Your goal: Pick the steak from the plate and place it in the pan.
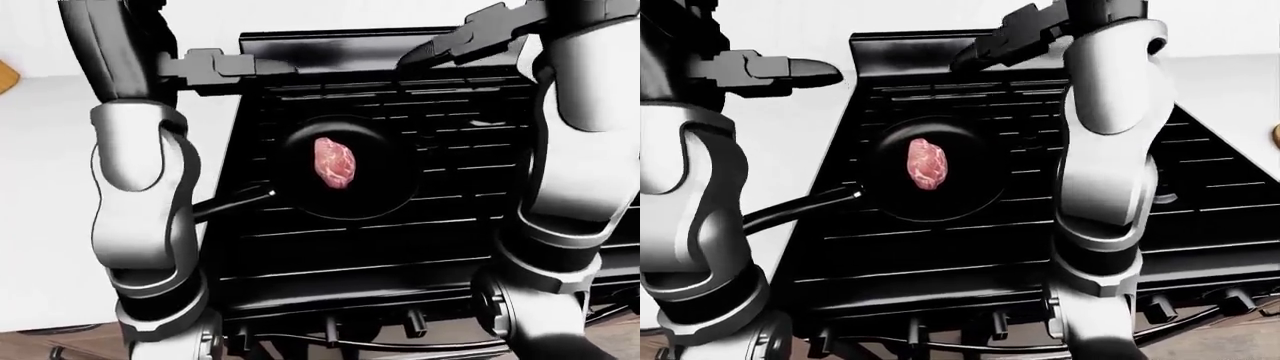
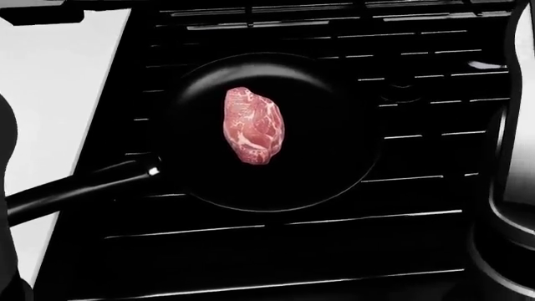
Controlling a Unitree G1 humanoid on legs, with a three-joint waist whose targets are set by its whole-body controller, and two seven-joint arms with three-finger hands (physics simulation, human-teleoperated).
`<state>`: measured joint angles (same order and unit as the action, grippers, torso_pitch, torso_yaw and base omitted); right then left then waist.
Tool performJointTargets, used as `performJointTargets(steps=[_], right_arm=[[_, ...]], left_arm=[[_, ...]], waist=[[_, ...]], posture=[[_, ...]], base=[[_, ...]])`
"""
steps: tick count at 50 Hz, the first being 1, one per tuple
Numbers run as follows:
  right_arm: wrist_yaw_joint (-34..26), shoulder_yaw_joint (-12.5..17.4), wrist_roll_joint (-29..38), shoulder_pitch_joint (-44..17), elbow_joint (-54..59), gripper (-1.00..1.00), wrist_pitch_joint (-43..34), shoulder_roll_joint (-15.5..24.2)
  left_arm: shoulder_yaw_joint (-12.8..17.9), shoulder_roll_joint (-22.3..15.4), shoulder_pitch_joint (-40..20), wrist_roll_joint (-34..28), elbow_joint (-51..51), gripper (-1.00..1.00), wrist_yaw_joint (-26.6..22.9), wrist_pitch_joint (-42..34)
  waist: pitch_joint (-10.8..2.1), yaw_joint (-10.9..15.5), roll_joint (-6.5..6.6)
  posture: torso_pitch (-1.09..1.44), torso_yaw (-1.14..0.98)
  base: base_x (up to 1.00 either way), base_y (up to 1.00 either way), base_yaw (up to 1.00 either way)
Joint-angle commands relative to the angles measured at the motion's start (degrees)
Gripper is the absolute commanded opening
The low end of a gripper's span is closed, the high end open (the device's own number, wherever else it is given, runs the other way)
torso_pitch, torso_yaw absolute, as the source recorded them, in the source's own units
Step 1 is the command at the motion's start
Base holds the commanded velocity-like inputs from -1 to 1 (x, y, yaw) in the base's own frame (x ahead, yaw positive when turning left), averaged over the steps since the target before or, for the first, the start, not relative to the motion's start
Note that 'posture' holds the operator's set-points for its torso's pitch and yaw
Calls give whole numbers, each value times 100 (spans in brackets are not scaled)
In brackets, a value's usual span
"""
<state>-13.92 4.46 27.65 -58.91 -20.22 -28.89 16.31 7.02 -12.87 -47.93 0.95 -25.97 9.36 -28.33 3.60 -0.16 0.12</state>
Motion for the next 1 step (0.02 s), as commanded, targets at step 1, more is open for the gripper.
performJointTargets(steps=[1], right_arm=[[45, 51, 42, -207, -125, 100, 177, 47]], left_arm=[[46, -62, -182, -21, -142, 100, 48, 175]], waist=[[-159, 0, 2]], posture=[[0, 0]], base=[[0, 0, 0]])
